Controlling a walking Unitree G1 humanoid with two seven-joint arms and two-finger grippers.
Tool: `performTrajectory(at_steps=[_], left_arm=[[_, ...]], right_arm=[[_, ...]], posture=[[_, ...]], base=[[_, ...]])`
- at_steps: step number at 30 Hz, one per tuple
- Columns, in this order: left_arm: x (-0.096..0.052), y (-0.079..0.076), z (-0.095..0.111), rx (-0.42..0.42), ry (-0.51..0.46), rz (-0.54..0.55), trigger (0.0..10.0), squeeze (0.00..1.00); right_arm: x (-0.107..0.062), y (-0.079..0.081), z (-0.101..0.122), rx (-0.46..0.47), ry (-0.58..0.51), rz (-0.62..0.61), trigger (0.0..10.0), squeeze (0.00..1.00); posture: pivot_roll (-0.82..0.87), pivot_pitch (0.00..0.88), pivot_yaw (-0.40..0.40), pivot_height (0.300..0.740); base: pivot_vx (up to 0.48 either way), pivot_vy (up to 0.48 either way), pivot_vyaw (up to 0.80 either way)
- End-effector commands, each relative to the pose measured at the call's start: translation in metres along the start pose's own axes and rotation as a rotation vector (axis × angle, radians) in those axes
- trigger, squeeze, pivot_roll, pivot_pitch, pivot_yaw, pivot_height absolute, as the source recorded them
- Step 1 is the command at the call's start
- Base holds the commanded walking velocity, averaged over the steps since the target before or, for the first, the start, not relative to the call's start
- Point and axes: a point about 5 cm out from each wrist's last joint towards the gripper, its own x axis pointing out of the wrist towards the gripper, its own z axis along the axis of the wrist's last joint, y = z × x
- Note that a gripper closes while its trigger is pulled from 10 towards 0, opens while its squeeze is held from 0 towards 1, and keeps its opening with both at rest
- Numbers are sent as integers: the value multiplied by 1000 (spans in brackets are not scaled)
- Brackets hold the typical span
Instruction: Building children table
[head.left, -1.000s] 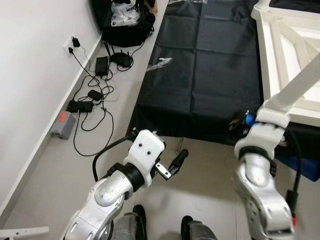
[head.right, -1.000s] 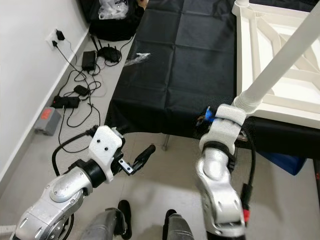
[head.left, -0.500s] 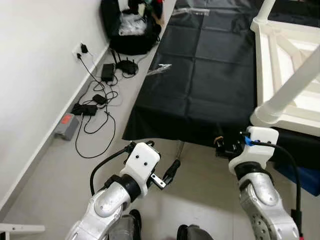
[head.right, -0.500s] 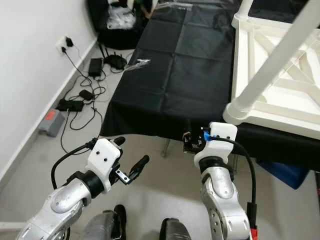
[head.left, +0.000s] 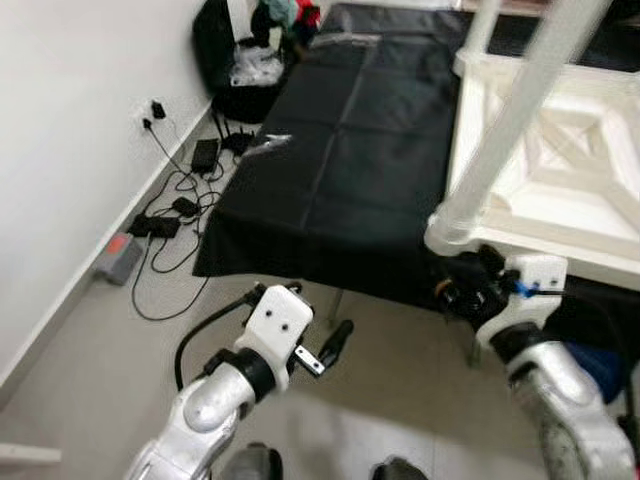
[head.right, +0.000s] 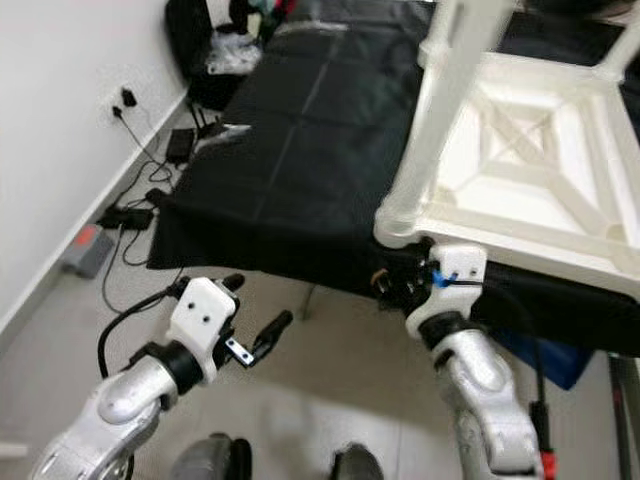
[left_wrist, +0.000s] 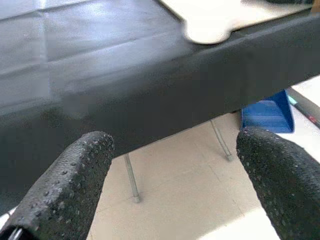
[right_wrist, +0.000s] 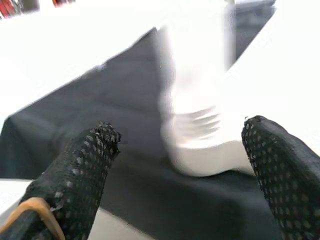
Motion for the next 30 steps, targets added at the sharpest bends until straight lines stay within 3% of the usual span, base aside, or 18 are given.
performTrajectory(at_steps=[1,6,9,11,14,19,23,24,25,26,30], left_arm=[[0,-3,0,-5,-6,-18,10000,0],[1,-4,-2,3,9,-28,10000,0],[1,-4,-2,-1,5,-29,10000,0],[1,-4,-2,-17,3,-24,10000,0],[1,-4,-1,-24,-5,-27,10000,0],[2,-4,1,-28,-13,-21,10000,0],[2,-4,2,-26,-16,-20,10000,0],[2,-3,2,-26,-18,-19,10000,0],[2,-3,2,-26,-18,-19,10000,0],[2,-3,3,-26,-21,-19,10000,0],[3,-3,3,-26,-23,-21,10000,0]], right_arm=[[-2,-2,2,31,-7,23,10000,0],[1,6,18,119,-25,222,10000,0],[2,5,19,134,-26,238,10000,0],[4,-1,24,111,-14,274,10000,0],[23,-29,52,83,-90,255,10000,0],[34,-41,63,67,-117,245,10000,0],[40,-45,66,20,-76,286,10000,0],[44,-48,68,-9,-59,304,10000,259],[44,-48,68,-9,-59,304,10000,259],[48,-51,73,-29,-52,325,10000,1000],[59,-65,78,-91,-8,325,10000,1000]], posture=[[140,231,19,740],[141,231,18,740],[141,232,17,740],[138,233,19,740],[143,234,20,740],[145,234,19,740],[149,238,18,740],[149,238,18,740],[149,238,18,740],[149,236,17,740],[152,234,14,740]], base=[[390,0,0],[0,0,0],[0,0,0],[0,0,0],[0,0,0],[0,0,0],[0,0,0],[0,0,0],[0,0,0],[0,0,0],[0,0,0]])
